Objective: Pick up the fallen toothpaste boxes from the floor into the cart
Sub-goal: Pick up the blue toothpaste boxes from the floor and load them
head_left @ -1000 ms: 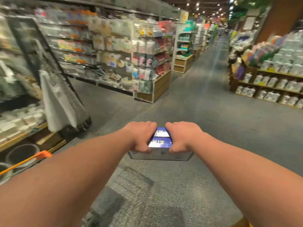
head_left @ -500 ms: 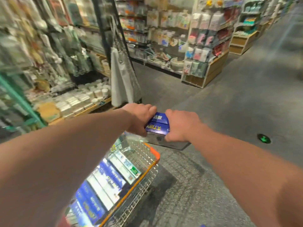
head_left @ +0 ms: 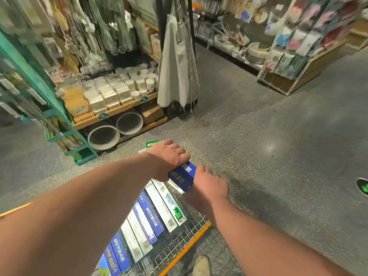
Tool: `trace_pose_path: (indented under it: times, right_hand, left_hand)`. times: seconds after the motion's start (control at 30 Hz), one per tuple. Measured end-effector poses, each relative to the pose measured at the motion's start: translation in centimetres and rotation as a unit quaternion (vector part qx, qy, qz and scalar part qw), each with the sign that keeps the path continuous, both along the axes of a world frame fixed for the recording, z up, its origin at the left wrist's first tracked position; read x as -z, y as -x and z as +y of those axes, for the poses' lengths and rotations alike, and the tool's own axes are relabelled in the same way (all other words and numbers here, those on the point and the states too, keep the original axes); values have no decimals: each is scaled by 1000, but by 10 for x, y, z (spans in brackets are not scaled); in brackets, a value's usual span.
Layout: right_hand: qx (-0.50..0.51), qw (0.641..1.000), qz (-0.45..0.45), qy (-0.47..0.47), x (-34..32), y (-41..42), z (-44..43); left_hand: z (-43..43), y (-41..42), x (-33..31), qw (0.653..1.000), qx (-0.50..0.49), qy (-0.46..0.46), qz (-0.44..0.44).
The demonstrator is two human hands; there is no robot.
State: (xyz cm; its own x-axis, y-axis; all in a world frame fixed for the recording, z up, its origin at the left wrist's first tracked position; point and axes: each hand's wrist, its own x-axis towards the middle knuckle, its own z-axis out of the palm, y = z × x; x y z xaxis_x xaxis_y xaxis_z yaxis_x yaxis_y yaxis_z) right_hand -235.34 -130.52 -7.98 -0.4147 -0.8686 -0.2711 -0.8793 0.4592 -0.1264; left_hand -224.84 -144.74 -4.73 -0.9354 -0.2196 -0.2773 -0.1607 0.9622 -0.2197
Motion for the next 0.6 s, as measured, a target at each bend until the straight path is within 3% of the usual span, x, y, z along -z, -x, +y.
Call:
trace_pose_path:
  times: [0.37, 0.6]
  right_hand:
    - [42, 995, -77, -47, 52, -20, -86]
    - [118, 993, 12, 3, 113, -33, -52]
  left_hand:
    - [-88, -10, 77, 997, -2, -68, -33]
    - [-80, 0, 138, 994, 89, -57, -1]
